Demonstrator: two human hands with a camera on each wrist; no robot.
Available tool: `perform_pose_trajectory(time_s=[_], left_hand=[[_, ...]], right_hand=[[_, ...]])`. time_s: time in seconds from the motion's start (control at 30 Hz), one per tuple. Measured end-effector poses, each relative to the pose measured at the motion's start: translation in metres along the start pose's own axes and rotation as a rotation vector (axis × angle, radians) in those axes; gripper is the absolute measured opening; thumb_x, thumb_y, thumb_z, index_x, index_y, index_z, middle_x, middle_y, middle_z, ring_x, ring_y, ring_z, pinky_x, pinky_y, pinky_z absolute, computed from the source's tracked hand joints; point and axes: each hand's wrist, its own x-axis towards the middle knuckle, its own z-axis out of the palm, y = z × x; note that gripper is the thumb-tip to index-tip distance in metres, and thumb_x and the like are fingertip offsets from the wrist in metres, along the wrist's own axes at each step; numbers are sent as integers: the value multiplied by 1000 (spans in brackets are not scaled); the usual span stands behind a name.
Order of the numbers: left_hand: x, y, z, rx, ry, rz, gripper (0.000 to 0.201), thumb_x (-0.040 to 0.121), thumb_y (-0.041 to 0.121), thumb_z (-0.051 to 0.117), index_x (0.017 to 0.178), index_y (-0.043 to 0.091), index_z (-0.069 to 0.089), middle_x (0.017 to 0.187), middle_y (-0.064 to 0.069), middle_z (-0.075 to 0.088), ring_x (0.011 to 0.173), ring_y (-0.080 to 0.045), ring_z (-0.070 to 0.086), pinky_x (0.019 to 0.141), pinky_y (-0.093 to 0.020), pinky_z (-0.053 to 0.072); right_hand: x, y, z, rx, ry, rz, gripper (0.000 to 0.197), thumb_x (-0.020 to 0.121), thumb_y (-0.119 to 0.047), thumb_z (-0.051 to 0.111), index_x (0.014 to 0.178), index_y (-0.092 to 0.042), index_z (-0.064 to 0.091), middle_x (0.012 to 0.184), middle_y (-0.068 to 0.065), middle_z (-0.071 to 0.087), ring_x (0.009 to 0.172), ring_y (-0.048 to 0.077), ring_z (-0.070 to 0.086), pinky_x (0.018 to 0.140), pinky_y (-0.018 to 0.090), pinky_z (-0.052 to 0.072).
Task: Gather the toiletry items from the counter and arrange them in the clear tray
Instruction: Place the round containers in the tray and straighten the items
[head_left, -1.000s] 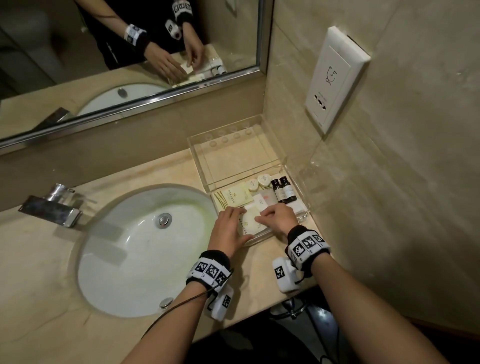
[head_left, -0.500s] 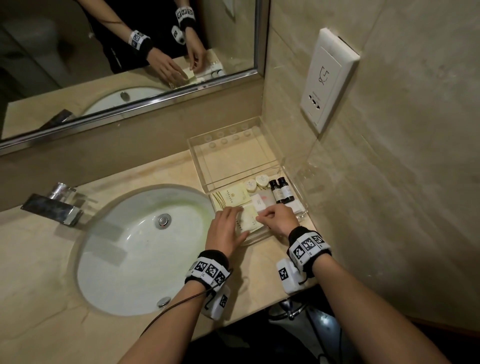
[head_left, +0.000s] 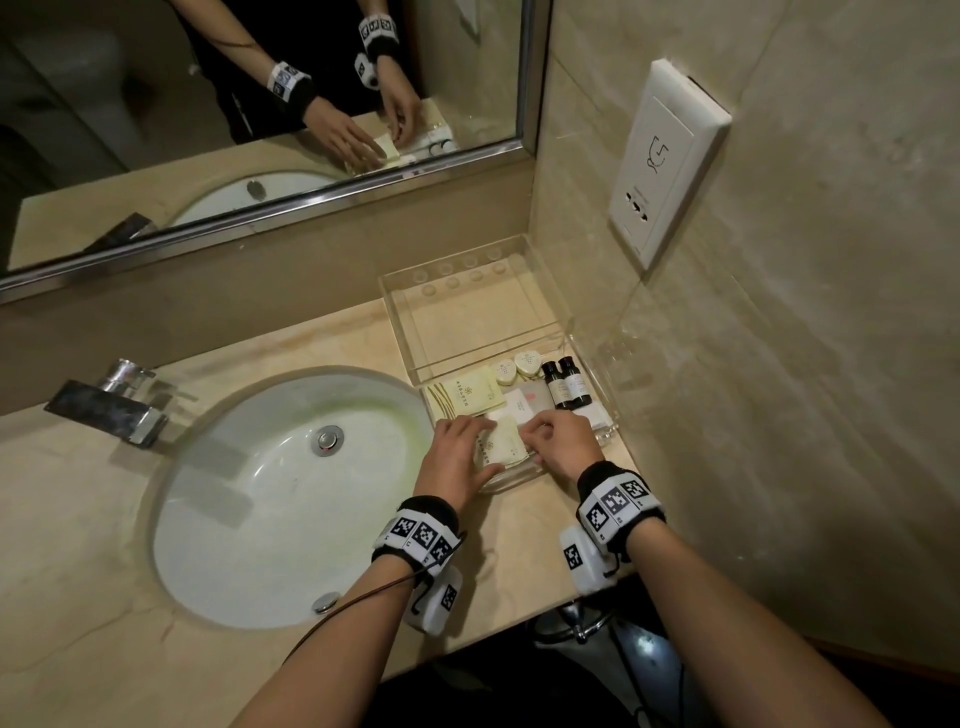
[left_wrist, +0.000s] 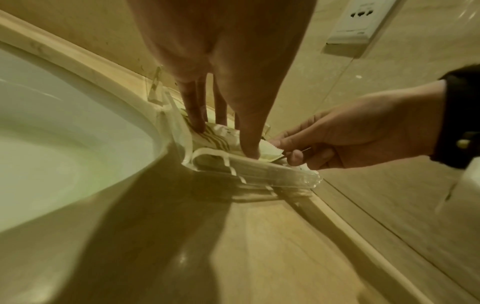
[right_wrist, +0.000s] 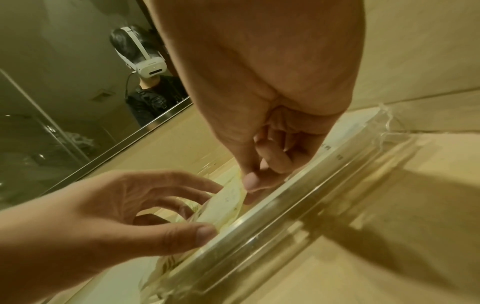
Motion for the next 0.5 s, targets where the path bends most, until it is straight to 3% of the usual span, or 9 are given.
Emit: perform_pose_trajectory(time_s=[0.17, 0.33, 0.43, 0.5], left_hand=[[1, 1, 2, -45, 17, -24, 58, 76, 34, 75, 128, 20, 55, 132, 2, 54, 120, -20, 43, 101, -29, 36], [3, -5, -3, -19, -22, 35, 57, 79, 42, 70, 130, 21, 55, 133, 1, 53, 120, -21, 42, 104, -33, 39], [7, -6, -6, -10, 80, 55, 47, 84, 42, 65, 125, 20, 58, 126, 0, 56, 115, -20, 45, 96, -34, 45], [13, -4, -7, 42, 117, 47, 45, 89, 38, 61, 128, 17, 55, 132, -4, 53, 121, -23, 45, 99, -38, 46]], right_hand=[[0, 4, -1, -57, 20, -60, 4, 87, -17, 69, 90, -14, 69, 78, 0, 68, 68, 15, 66, 76, 36, 58], [8, 2, -10, -258, 199, -229, 10, 90, -14, 63, 98, -17, 68, 96, 0, 69, 84, 15, 65, 76, 33, 57], [14, -3, -9, -384, 171, -453, 24, 91, -13, 61, 116, -16, 65, 119, 1, 64, 104, 16, 62, 91, 33, 53], [15, -7, -4, -506, 73, -536, 35, 95, -18, 57, 130, -15, 57, 136, 3, 58, 122, 19, 56, 103, 36, 47]])
